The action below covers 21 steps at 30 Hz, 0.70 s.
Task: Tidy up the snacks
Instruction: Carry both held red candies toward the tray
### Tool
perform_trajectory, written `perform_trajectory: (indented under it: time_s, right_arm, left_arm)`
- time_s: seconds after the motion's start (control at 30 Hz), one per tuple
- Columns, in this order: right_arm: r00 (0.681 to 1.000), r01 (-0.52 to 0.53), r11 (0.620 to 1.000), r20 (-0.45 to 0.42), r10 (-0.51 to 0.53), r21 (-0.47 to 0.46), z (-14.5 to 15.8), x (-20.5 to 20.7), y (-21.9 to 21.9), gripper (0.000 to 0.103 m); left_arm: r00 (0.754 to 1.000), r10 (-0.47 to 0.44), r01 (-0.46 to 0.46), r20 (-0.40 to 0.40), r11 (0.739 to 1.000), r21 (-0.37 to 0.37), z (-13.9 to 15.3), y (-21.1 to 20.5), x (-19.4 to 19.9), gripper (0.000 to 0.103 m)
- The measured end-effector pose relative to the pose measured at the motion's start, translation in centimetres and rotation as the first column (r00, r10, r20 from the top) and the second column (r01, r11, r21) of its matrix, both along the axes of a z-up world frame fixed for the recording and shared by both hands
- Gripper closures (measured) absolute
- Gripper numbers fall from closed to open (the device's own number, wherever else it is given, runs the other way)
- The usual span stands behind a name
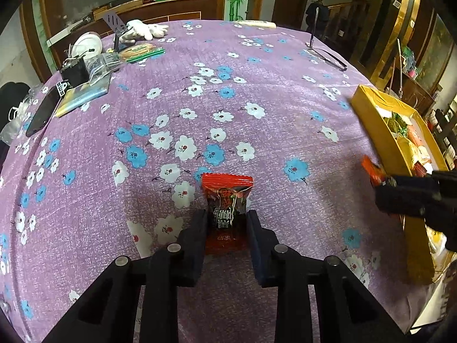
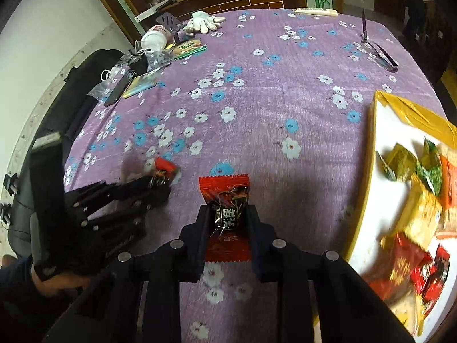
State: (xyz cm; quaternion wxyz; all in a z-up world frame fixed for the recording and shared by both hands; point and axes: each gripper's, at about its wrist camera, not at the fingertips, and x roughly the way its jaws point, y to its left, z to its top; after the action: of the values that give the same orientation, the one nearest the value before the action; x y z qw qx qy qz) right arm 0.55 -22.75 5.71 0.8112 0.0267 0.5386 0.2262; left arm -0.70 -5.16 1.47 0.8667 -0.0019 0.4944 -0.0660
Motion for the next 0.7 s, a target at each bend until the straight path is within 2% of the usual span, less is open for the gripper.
perform_trajectory:
  time_s: [0.2, 0.7]
  right_arm:
    - [0.999, 0.031, 0.999, -0.019, -0.031, 0.009, -0.5, -0.8, -1.2, 0.079]
    - [0.999, 0.052, 0.998, -0.004, -0.052, 0.025, 0.1, -2.0, -3.0, 0.079]
  left_arm:
    - [0.999, -0.023, 0.022, 0.027, 0.999, 0.040, 0.7, -1.2, -0.7, 0.076]
    - [0.995, -0.074, 0.069, 0.066, 0.995, 0.068, 2.2, -3.6, -1.7, 0.076]
